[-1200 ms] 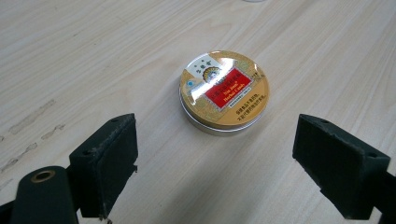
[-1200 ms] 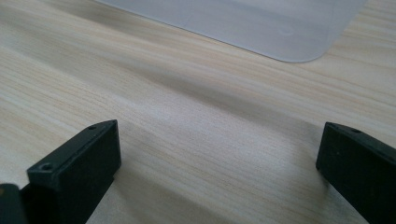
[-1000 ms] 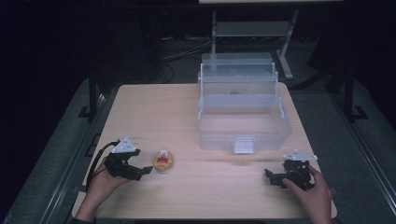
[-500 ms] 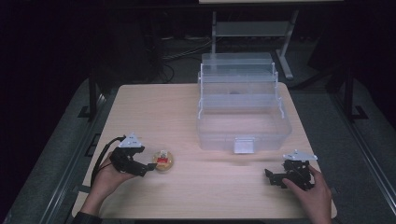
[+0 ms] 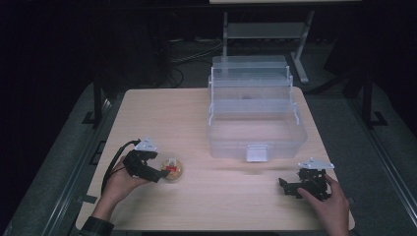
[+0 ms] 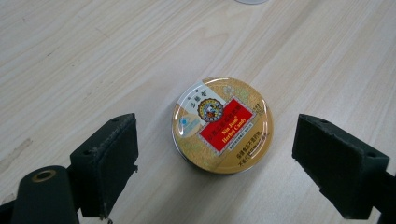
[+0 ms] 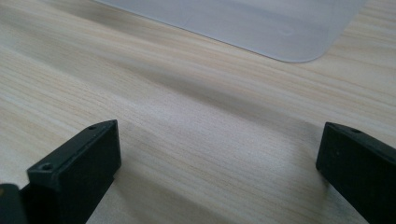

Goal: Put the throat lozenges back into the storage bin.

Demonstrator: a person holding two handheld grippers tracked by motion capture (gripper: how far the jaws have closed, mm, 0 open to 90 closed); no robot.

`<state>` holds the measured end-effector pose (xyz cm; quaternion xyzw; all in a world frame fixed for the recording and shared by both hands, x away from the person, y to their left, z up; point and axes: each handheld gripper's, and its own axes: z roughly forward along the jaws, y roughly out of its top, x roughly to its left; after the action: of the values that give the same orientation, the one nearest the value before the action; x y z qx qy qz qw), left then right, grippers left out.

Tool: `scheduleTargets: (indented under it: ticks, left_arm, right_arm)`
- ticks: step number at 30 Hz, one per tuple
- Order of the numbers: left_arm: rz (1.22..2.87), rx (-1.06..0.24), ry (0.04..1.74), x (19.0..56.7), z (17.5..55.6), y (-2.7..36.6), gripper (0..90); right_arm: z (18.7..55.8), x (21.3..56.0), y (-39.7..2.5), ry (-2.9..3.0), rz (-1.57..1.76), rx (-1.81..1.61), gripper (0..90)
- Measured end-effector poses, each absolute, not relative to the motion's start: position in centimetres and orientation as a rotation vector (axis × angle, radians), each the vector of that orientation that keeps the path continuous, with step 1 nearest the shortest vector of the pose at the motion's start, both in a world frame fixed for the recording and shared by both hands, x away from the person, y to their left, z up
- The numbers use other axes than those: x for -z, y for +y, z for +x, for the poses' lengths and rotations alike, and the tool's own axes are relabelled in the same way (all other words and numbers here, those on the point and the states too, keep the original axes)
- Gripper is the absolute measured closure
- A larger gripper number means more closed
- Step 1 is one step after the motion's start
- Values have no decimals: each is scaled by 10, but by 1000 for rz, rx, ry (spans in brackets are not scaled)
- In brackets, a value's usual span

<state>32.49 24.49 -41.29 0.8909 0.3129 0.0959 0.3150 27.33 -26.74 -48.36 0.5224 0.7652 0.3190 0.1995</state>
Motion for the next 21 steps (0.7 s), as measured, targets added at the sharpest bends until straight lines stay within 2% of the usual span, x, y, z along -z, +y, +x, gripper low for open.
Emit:
scheduleTargets:
  ticks: [21]
  left_arm:
    - [2433, -219, 802, 414, 342, 220, 138]
  right_arm:
    - [273, 484, -267, 2140, 1460, -892, 0]
